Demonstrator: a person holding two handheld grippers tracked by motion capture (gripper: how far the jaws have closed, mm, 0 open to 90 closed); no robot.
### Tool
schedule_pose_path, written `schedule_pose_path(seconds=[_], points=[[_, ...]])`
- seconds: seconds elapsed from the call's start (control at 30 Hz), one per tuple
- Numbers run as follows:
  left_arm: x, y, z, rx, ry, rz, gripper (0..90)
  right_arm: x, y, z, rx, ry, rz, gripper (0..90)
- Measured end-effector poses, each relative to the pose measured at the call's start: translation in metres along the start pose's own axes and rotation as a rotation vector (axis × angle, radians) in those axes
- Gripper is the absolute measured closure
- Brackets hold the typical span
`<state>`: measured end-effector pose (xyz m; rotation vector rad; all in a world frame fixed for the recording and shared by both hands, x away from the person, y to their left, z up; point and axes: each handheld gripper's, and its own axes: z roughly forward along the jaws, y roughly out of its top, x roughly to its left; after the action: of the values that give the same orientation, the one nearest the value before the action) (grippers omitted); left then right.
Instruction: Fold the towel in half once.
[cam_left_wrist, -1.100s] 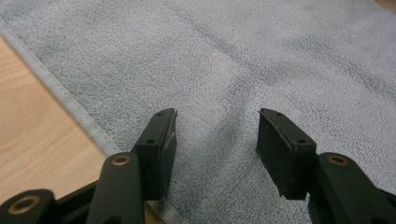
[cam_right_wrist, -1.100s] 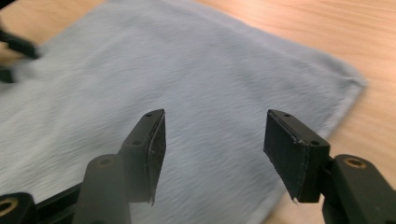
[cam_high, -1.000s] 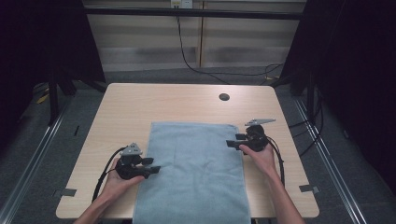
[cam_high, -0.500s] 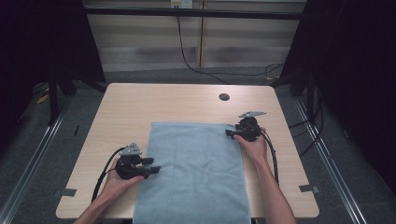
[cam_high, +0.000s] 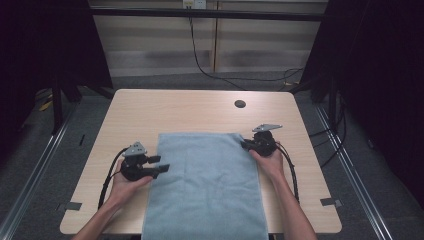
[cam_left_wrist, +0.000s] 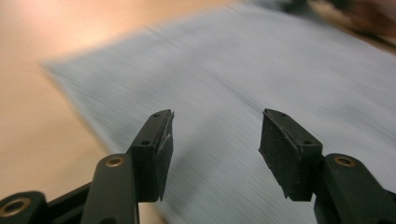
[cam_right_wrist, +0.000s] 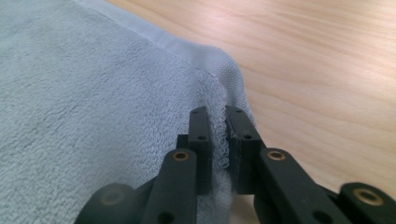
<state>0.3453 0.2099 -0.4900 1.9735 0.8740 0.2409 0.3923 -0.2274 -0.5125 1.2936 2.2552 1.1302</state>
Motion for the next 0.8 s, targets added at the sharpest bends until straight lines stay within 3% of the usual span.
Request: schedule_pose_path(seconds=[0.03,0.07,0.1,0.13,0.17,0.27,0.33,0.4,0.5,0.6,0.8], points=[[0.008,0.003,0.007,0.018,0.005,-0.030,43.8,0.002,0.000,0.000,0.001,0.008,0.006,83.1],[0.015,0.005,0.013,0.028,0.000,-0.041,42.6,0.003,-0.001,0.000,0.002,0.014,0.000,83.7],[0.019,0.008,0.017,0.033,0.022,-0.044,42.9,0.005,-0.001,0.000,0.003,0.021,-0.005,83.9],[0.025,0.010,0.019,0.014,0.036,-0.044,42.2,0.006,-0.002,-0.001,0.003,0.031,0.000,84.0],[0.030,0.011,0.020,0.002,0.033,-0.073,42.2,0.008,-0.002,-0.001,0.002,0.038,-0.001,84.2],[0.041,0.013,0.023,0.032,0.070,-0.074,39.5,0.012,-0.002,-0.002,0.014,0.043,-0.011,84.3],[0.047,0.009,0.027,0.043,0.072,-0.098,39.4,0.015,-0.003,-0.003,0.016,0.049,-0.007,84.2],[0.048,0.007,0.030,0.071,0.094,-0.083,38.7,0.017,-0.004,-0.004,0.023,0.054,-0.011,84.2],[0.043,0.006,0.033,0.072,0.108,-0.077,37.4,0.023,-0.004,-0.007,0.049,0.054,-0.015,84.2],[0.039,0.006,0.034,0.087,0.106,-0.045,37.3,0.024,-0.007,-0.011,0.053,0.078,-0.011,84.2],[0.036,0.007,0.035,0.094,0.106,-0.018,43.9,0.025,-0.010,-0.015,0.052,0.070,-0.005,84.1]])
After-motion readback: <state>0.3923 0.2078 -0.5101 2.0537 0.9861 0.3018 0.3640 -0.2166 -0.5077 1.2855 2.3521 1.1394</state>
